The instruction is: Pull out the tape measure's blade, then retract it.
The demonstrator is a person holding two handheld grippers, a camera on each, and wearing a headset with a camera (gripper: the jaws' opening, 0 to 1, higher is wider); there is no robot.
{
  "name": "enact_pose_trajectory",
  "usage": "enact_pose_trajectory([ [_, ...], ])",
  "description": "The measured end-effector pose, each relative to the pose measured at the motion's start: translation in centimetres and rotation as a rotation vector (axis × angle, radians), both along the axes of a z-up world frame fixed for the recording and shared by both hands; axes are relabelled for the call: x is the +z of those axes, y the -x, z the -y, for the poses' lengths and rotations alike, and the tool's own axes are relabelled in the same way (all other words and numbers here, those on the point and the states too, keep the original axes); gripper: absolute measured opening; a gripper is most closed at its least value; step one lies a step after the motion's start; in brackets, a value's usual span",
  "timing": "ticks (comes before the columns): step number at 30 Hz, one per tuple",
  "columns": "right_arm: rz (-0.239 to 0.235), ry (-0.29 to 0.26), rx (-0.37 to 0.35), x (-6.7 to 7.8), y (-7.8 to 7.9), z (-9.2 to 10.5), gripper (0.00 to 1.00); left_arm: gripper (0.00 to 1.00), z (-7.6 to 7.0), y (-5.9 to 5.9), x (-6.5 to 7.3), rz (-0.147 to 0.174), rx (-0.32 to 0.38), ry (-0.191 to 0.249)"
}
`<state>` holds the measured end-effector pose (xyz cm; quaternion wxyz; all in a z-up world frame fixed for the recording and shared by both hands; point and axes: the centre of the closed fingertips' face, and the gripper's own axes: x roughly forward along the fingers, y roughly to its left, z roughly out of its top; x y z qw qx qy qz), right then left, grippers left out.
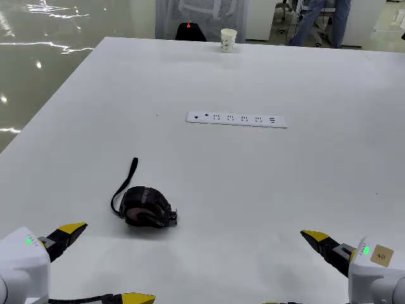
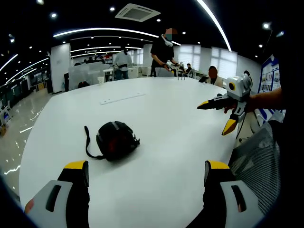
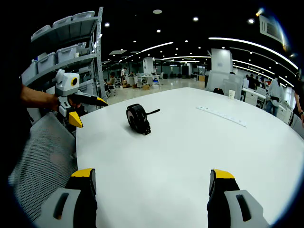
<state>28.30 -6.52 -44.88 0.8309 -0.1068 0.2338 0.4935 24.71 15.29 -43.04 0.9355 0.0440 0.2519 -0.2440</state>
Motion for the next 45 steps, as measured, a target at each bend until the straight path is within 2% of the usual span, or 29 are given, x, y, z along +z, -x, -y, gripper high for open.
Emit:
enact_pose_trajectory([
  [14, 0.000, -0.003, -0.013, 0.0, 0.0, 0.4, 0.99, 0.99, -0.8, -0.1, -0.1, 0.006, 0.013, 0.012],
  [27, -0.003, 0.000, -0.018, 0.1, 0.0, 0.6, 0.99, 0.97, -0.9, -0.1, -0.2, 0.002, 0.003, 0.025],
  [30, -0.004, 0.001, -0.018, 0.0, 0.0, 0.7, 0.99, 0.96, -0.5, 0.1, 0.0, -0.006, -0.001, 0.030],
  [45, -0.005, 0.002, -0.020, 0.1, 0.1, 0.8, 0.99, 0.95, 0.6, 0.3, 0.9, -0.007, -0.006, 0.022],
])
